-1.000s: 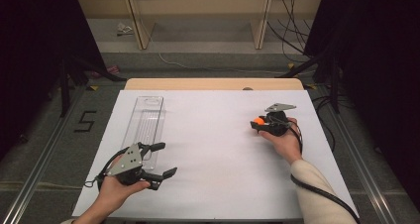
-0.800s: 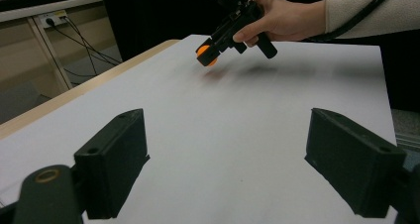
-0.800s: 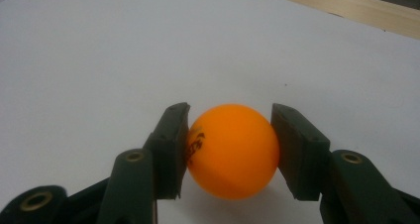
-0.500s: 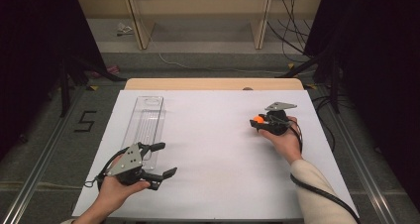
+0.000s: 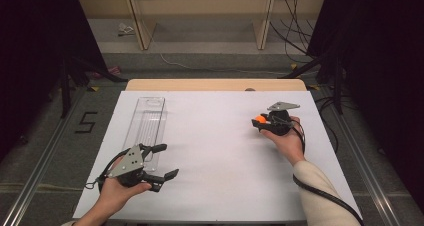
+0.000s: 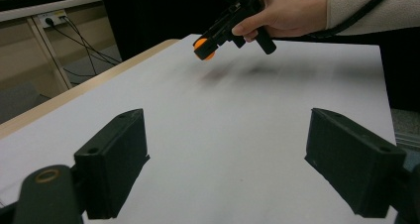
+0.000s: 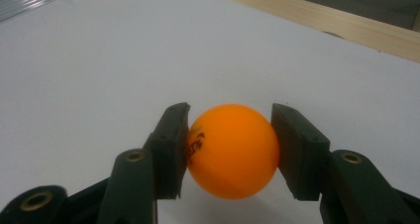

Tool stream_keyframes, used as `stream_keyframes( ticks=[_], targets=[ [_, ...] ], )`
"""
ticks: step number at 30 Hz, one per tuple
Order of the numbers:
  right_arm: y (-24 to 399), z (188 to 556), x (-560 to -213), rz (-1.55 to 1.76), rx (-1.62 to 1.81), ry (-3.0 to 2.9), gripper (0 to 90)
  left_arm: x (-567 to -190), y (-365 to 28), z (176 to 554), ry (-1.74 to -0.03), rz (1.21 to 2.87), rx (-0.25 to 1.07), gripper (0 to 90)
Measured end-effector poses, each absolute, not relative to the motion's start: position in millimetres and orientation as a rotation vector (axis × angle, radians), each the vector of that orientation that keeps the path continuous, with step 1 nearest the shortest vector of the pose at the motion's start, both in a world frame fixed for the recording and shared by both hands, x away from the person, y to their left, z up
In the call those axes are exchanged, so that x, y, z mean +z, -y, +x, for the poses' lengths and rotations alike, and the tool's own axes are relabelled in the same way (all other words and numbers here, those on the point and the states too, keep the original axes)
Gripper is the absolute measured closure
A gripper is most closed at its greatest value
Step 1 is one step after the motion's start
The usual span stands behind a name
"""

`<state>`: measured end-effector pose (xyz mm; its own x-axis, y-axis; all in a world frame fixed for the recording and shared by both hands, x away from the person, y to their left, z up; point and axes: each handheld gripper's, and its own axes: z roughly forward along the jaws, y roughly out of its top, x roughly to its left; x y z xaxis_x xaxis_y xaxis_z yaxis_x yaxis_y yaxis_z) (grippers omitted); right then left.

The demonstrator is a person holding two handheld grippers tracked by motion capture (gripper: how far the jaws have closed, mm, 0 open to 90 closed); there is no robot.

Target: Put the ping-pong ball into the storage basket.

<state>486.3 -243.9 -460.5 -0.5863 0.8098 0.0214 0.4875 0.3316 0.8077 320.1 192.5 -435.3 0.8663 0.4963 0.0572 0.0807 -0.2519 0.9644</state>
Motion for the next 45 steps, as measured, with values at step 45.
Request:
stream_keyframes(
  ticks=[45],
  targets=[
    [218.5, 479.7, -441.2, 1.059, 1.230, -2.212, 51.2, -435.5, -192.5, 320.1, -0.435, 1.803, 0.415, 15.8]
  ],
)
